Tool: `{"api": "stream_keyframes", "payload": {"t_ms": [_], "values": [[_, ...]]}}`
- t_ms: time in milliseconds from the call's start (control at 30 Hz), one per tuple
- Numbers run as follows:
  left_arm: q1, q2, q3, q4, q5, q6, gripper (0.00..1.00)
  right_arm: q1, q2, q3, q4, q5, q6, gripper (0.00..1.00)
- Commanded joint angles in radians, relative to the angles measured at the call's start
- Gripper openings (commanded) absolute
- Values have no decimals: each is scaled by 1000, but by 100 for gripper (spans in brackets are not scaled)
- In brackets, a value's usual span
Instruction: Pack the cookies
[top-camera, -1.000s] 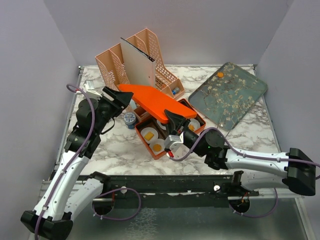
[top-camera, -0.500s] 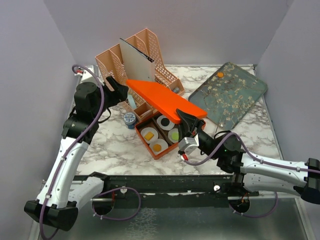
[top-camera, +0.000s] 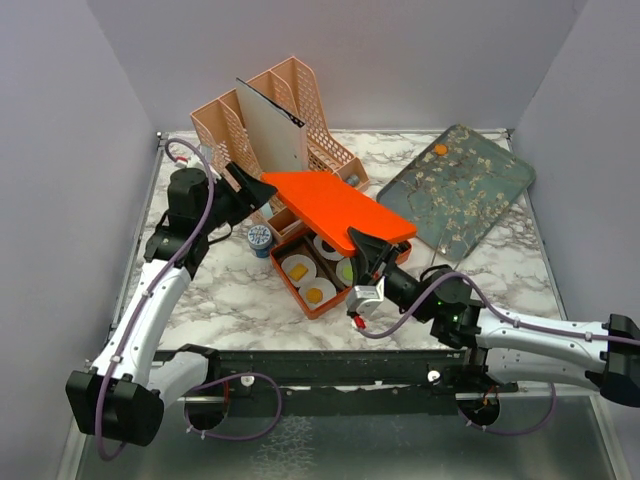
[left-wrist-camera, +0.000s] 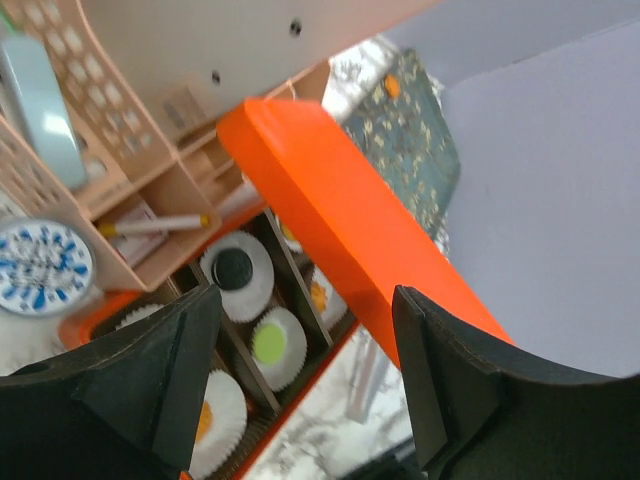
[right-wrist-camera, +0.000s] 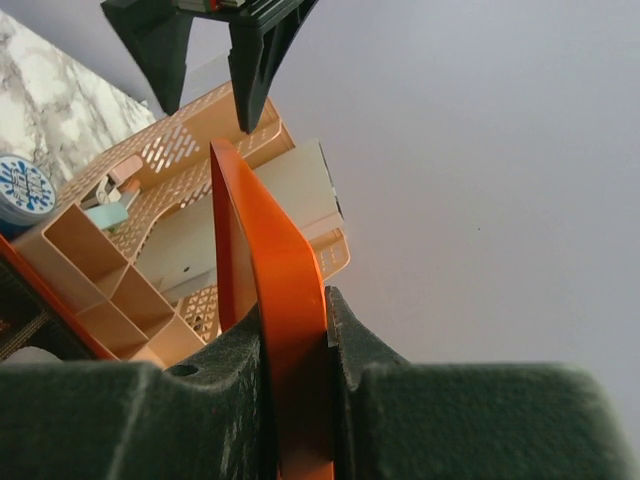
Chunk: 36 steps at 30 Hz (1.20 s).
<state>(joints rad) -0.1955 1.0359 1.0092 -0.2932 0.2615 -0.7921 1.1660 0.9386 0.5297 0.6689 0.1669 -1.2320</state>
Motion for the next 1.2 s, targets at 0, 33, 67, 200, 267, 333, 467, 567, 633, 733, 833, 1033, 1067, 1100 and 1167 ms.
{"api": "stream_keyframes", "payload": {"t_ms": [0,33,67,200,267,333,467,567,633,733,833,1033,1067,1100,1167], "values": [[2,-21,-63,94,109,-174,75,8,38,-10,130,-48,-98,1],[0,-22,-71,97,108,-187,75,8,47,-14,153,-56,-104,1],[-2,-21,-84,109,110,-203,75,8,57,-18,170,-62,-115,1],[-18,-14,-133,183,133,-281,74,9,99,-26,232,-81,-160,1],[-31,-12,-147,205,124,-309,74,9,116,-24,249,-93,-171,1],[-51,-11,-158,226,110,-334,73,10,131,-22,260,-110,-181,0],[-78,-11,-195,259,81,-389,70,14,163,-20,290,-129,-208,1],[-84,-31,-246,321,80,-453,64,20,183,-22,311,-136,-239,1],[-85,-50,-277,364,75,-497,60,23,195,-26,325,-144,-255,1],[-85,-85,-303,392,61,-538,51,27,209,-34,343,-153,-276,2],[-87,-126,-317,383,37,-565,37,29,212,-41,350,-153,-282,6],[-87,-194,-386,412,2,-667,8,32,202,-53,341,-133,-252,29],[-88,-205,-399,419,-5,-686,4,32,197,-57,334,-127,-243,35],[-88,-216,-409,424,-14,-709,0,32,190,-63,331,-122,-229,42],[-88,-239,-429,432,-37,-743,0,32,172,-80,331,-113,-189,53]]}}
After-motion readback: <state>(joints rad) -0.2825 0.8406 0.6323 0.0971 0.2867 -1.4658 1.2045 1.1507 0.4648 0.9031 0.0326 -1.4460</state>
